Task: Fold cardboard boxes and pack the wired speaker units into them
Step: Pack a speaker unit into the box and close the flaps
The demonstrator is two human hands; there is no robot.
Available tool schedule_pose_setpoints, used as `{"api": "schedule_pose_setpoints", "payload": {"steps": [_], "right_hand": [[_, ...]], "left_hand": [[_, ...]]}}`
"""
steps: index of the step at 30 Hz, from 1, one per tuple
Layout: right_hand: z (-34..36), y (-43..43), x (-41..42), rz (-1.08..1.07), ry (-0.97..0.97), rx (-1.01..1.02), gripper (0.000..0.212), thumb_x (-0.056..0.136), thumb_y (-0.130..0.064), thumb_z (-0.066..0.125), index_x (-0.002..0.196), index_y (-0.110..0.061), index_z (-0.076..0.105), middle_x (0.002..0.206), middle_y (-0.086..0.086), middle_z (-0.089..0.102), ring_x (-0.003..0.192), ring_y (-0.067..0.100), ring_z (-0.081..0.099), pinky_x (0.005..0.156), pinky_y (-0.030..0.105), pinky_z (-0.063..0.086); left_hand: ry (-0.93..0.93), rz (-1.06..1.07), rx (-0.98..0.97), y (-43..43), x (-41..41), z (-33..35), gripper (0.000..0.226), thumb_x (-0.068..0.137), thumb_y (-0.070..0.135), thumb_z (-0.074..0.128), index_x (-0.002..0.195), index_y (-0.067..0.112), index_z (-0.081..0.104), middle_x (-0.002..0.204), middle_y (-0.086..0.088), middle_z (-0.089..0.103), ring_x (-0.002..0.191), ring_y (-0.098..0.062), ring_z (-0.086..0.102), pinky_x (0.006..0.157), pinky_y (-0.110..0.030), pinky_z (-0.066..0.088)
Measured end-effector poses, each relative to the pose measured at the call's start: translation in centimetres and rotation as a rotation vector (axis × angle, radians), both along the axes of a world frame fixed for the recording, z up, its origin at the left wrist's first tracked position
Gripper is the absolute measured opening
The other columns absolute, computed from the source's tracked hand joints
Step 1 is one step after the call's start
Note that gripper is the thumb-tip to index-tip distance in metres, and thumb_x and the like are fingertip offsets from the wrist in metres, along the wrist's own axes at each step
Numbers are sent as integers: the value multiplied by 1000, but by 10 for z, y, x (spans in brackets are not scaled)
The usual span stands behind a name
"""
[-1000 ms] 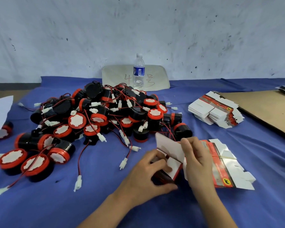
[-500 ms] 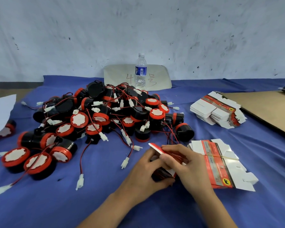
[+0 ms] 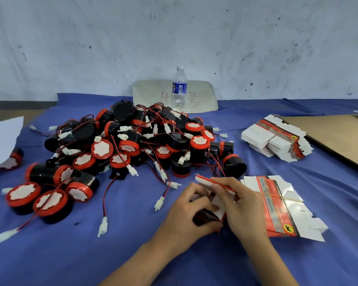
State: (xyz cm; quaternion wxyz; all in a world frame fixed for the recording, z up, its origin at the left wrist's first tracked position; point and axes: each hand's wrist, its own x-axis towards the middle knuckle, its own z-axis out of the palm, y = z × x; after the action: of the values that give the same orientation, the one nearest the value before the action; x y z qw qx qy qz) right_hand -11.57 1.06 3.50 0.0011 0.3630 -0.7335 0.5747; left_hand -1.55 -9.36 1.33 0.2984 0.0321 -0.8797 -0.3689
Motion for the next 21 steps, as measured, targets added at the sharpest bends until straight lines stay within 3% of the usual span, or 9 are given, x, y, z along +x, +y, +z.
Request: {"api": "schedule_pose_setpoints", "payload": {"steps": [4,7,9,13,16,18,21], "right_hand": [[-2,2,-2,52,-19,1,19,84,-9,70,89,-27,73,84,-23,71,80,-7,65,69,7,46],[-5,3,-2,149,-42,65,27,81,-6,74,87,-32,71,94,-28,70,96,-12,62,84,9,46],[-7,3,-2,151,17,125,30,79,-8,76,89,-36,70,96,-35,64,106,-17,55,90,6,41],[-7,4,-3,149,89,209,25,81,-16,76,102,-29,74,102,-39,58,117,-13,49,102,11,37],[-4,6,-1,174,129,204,31,83,-15,74,100,-40,70,103,-41,55,116,-19,45,104,9,34],[-3,7,0,192,120,190,36,83,-14,73,96,-47,66,105,-40,55,116,-23,43,105,10,33],[-2,8,0,208,92,190,37,83,-13,73,93,-47,65,108,-33,60,119,-20,42,107,15,35]], "left_hand": [[107,180,165,1,0,-3,34,70,24,83,85,28,53,102,12,42,95,-2,52,81,-12,43],[61,281,274,-4,1,-4,50,71,26,84,92,31,38,100,5,45,94,-14,55,84,-34,51],[26,288,277,-6,1,-4,50,73,24,82,95,32,39,101,5,45,95,-17,56,83,-39,51],[37,242,234,-7,1,-2,42,74,20,80,101,25,48,106,6,44,102,-10,53,87,-36,50],[56,186,191,-8,4,0,30,78,20,71,101,23,53,108,5,46,103,-13,54,86,-34,52],[86,175,209,-10,5,2,19,83,9,63,97,21,56,106,3,49,101,-12,55,81,-30,54],[109,177,245,-15,6,4,28,86,-9,56,90,18,59,102,3,55,101,-9,56,76,-18,52]]}}
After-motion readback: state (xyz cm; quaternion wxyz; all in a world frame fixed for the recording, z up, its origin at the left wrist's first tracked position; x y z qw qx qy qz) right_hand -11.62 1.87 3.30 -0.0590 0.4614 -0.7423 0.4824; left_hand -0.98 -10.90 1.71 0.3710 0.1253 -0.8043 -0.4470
